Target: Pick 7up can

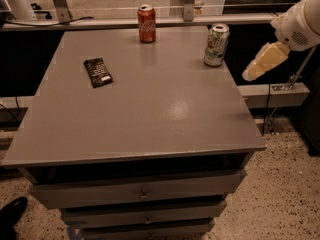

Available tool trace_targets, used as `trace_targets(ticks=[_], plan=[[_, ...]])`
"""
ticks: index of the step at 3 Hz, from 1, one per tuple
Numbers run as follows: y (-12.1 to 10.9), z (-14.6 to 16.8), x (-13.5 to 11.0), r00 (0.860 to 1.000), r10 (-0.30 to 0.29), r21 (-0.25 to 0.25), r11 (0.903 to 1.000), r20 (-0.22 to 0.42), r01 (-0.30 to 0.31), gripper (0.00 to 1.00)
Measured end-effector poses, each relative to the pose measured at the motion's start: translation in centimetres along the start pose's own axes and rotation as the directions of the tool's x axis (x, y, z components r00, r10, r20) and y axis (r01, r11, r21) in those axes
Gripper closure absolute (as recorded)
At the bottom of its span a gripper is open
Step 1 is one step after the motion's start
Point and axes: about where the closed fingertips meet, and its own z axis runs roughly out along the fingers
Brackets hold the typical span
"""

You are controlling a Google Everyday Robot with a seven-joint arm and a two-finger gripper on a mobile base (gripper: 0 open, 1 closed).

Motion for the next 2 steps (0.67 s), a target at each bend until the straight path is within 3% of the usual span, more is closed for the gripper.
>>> trace_targets(ticks=[1, 2], plan=[[-3.5, 3.5, -2.1, 0.984, 0.107, 0.018, 0.9937, 0.144, -0.111, 0.00], [-5.9, 6.1, -4.3, 0.941, 0.192, 0.003, 0.9797, 0.279, -0.201, 0.00]])
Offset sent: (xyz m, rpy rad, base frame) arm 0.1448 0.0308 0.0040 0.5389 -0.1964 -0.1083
